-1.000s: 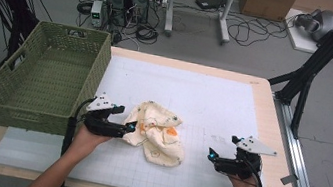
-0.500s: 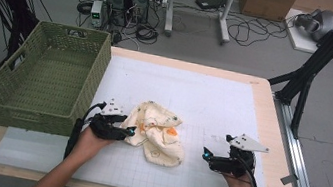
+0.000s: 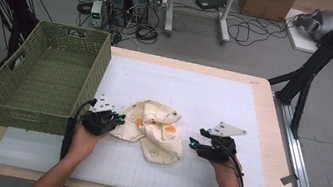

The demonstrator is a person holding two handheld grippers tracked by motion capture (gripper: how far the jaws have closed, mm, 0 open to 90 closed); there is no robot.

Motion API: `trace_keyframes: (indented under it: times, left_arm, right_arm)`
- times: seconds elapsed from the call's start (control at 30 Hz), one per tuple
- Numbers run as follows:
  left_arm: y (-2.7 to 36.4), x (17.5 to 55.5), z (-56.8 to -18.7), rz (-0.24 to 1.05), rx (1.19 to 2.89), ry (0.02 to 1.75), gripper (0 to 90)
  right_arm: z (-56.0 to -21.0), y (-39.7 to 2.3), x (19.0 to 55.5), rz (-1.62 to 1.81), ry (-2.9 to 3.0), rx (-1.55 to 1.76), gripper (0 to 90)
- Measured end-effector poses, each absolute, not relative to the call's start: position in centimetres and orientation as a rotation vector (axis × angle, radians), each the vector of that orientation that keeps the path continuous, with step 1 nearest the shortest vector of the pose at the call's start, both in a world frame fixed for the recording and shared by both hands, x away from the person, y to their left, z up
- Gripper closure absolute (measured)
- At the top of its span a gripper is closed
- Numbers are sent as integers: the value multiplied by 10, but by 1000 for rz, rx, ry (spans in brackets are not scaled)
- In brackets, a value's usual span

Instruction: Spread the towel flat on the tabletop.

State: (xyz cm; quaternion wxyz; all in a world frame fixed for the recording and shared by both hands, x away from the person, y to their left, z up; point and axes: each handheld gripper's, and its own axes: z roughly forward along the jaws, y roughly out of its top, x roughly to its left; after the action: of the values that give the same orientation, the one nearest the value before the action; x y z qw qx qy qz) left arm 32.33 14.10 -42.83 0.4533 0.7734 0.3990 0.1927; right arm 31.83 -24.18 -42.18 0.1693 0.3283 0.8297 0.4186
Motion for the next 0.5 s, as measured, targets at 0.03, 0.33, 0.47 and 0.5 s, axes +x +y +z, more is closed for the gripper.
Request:
trace_keyframes:
  times: [0.03, 0.33, 0.47, 0.5]
  left_arm:
    - [142, 324, -428, 474, 1908, 983, 866]
    - [142, 324, -429, 470, 1908, 981, 866]
    - [142, 324, -429, 468, 1901, 978, 866]
    - [142, 324, -429, 467, 1901, 976, 866]
  right_arm:
    - [-422, -237, 325, 1188, 2366, 931, 485]
    - [-438, -188, 372, 1154, 2447, 921, 510]
    - [-447, -170, 378, 1108, 2501, 897, 596]
    - [-447, -170, 379, 1125, 2509, 896, 680]
